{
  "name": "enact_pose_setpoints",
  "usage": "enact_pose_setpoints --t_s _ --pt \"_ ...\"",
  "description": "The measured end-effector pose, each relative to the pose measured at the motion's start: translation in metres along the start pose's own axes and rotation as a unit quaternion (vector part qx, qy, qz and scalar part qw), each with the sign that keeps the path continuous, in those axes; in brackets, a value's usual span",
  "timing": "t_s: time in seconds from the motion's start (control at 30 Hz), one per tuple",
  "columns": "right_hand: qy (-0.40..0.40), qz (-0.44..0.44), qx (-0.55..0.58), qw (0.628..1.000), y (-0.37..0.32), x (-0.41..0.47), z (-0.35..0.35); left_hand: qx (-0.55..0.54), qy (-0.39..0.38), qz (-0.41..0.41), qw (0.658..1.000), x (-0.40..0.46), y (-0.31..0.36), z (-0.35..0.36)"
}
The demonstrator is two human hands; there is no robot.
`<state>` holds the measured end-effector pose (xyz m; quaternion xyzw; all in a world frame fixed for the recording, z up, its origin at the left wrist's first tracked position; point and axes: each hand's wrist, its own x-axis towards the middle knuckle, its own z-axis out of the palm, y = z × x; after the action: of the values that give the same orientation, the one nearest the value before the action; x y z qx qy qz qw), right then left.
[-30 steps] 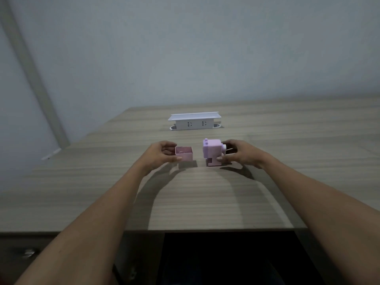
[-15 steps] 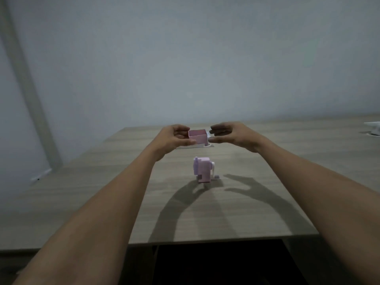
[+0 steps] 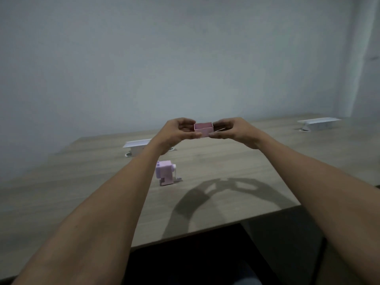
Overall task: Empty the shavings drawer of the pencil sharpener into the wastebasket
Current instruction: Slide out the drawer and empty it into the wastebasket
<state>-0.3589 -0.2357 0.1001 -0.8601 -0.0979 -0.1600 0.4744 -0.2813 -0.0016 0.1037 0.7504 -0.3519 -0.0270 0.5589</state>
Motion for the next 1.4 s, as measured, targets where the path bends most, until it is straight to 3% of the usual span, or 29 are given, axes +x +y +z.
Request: enact_pose_setpoints --t_s 0.47,0.8,1.07,1.4 --pt "0.112 0.126 -0.046 0.985 0.057 -0.173 -0.128 -0.125 -0.159 0.039 0.979 0.012 0.013 0.212" --pt "0.174 0.235 -0.01 0.956 0.109 -0.309 -0.169 -0.172 -0.233 0.018 0.957 -0.029 -0.001 0.363" --pt "0.203 0.31 0.024 0.928 0.173 -0.388 -0.155 -0.134 -0.299 -0.013 0.945 -0.069 -0.046 0.436" --pt "0.196 0.402 0.135 0.884 0.288 -0.456 -0.078 -0.153 -0.331 -0.142 0.92 -0.139 -0.15 0.485"
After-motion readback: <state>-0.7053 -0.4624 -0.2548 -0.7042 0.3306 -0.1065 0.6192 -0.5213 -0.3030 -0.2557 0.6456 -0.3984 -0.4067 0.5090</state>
